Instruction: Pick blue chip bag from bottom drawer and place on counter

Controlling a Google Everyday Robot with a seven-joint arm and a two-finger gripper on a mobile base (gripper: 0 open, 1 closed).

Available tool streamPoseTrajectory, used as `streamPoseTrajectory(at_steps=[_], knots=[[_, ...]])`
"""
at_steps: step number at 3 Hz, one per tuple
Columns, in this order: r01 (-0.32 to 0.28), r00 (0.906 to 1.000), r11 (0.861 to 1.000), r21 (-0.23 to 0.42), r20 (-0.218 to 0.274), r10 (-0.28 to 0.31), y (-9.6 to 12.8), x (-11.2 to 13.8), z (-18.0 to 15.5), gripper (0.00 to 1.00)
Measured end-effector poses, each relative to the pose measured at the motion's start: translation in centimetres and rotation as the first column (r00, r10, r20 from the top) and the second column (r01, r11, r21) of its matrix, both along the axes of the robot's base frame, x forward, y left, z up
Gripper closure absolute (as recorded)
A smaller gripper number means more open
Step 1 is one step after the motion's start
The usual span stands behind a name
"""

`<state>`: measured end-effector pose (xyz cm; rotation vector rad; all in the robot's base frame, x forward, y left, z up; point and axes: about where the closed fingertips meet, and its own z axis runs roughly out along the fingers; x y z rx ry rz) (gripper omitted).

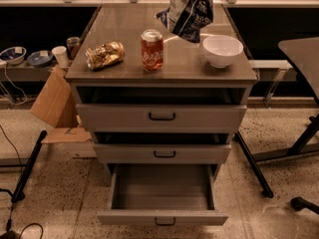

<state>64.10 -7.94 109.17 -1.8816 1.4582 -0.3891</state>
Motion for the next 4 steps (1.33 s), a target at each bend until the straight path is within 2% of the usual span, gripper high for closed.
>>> streamPoseTrajectory(at_steps=[1, 2, 4], knots=[[0.0, 1.0, 1.0, 0.0, 0.0, 0.0, 0.0, 0.0, 0.0, 1.0], [0.034, 0.999, 0.999, -0.004, 0.028, -0.034, 0.1, 0.9, -0.2, 1.0], [0.059, 0.9954, 0.998, 0.006, 0.075, -0.06, 1.9, 4.2, 0.0, 1.0]])
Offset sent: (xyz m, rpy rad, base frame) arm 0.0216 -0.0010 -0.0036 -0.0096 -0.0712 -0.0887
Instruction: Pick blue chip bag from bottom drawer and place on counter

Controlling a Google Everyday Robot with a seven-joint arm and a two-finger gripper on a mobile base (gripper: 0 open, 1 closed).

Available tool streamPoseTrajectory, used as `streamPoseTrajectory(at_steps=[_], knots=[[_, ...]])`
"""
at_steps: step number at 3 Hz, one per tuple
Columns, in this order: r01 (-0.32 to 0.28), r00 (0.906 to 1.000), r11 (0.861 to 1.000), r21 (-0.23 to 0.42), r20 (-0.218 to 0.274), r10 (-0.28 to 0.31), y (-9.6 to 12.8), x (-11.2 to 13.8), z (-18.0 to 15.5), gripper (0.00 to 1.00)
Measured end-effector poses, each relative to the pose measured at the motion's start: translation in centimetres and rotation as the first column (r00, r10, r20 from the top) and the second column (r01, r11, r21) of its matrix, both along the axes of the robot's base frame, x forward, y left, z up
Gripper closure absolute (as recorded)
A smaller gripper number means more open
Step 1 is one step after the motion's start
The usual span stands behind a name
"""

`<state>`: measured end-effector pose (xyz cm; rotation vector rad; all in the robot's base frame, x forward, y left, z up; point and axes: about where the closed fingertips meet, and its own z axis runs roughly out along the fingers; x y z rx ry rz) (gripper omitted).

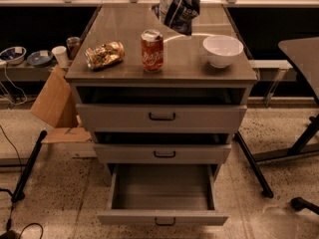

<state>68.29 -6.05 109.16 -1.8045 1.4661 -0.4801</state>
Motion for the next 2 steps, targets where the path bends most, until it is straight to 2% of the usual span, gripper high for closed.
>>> streamPoseTrajectory(at_steps=[2], knots=[[0.002, 0.9998, 1.0, 0.003, 0.02, -0.002, 2.4, 3.6, 0.1, 1.0]])
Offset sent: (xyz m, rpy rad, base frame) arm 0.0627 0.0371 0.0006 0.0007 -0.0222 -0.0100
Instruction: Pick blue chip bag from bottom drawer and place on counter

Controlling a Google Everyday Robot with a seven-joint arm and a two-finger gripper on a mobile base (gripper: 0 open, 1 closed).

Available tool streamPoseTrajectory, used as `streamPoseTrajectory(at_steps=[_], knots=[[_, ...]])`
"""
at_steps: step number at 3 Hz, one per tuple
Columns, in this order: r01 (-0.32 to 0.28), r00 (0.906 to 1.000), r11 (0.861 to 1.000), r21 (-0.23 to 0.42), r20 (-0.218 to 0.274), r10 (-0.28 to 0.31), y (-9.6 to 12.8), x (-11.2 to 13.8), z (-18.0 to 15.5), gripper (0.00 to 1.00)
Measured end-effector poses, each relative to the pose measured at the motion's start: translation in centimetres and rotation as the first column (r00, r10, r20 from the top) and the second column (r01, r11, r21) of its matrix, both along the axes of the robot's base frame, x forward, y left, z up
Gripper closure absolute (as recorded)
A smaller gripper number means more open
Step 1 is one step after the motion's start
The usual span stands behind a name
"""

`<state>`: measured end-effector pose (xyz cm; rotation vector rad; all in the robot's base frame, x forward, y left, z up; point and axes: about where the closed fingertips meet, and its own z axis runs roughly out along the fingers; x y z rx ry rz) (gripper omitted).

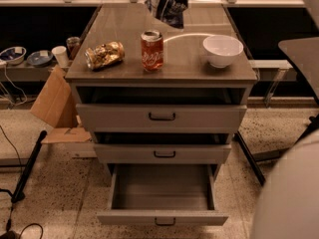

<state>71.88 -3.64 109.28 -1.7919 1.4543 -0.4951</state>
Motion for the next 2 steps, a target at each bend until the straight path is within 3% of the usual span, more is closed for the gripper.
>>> streamPoseTrajectory(at_steps=[2], knots=[[0.028, 0.999, 1.0, -0.005, -0.034, -0.028, 1.0, 2.9, -2.3, 1.0]])
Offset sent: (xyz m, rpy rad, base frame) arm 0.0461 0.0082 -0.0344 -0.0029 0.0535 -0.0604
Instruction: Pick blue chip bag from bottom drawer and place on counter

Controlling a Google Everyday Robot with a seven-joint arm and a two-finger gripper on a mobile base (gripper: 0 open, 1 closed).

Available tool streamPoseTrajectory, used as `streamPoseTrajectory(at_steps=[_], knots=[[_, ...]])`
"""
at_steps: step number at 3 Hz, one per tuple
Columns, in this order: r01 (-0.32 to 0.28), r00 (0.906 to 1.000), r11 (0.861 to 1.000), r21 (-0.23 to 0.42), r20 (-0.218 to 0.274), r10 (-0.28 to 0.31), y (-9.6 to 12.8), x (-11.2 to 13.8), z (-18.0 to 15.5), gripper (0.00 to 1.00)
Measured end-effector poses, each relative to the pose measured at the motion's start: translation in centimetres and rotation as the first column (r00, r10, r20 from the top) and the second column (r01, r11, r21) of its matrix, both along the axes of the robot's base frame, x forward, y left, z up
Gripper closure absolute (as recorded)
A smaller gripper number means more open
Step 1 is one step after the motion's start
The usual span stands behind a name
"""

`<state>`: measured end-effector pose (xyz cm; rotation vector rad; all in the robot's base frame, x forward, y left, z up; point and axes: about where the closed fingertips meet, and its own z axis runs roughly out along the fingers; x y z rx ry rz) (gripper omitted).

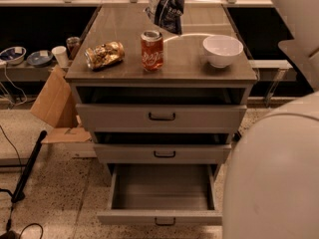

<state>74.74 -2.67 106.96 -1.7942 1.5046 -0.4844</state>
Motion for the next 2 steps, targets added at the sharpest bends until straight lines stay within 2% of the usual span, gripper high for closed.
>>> streamPoseTrajectory(at_steps=[2], knots=[[0.053, 0.9981, 0.999, 0.0, -0.03, -0.053, -1.0, 2.4, -1.9, 1.0]])
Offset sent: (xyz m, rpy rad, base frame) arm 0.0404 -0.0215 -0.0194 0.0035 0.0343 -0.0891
